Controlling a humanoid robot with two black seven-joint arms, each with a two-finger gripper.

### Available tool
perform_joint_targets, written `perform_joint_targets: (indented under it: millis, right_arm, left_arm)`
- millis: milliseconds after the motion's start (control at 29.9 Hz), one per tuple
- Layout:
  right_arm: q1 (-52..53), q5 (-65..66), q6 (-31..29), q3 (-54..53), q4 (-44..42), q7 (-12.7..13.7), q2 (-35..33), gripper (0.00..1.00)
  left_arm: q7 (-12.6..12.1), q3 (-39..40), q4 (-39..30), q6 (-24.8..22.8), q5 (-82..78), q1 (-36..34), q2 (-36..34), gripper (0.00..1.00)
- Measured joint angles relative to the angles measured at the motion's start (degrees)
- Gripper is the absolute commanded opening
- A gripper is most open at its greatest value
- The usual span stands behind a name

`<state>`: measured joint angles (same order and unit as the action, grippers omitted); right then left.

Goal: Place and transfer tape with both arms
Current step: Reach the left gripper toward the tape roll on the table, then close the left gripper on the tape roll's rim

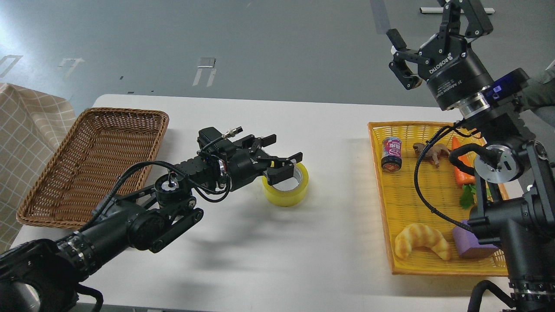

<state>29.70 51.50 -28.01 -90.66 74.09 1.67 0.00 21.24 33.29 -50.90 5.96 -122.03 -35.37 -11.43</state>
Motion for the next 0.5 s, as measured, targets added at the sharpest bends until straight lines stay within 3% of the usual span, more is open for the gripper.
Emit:
perform_joint_targets:
  millis: [501]
  right_arm:
    - [-0.3,0.0,0.0,0.1,0.1,0.2,0.0,0.99]
  left_arm:
    - [0.2,-2.1,3.1,2.2,7.8,0.1,0.4,0.98]
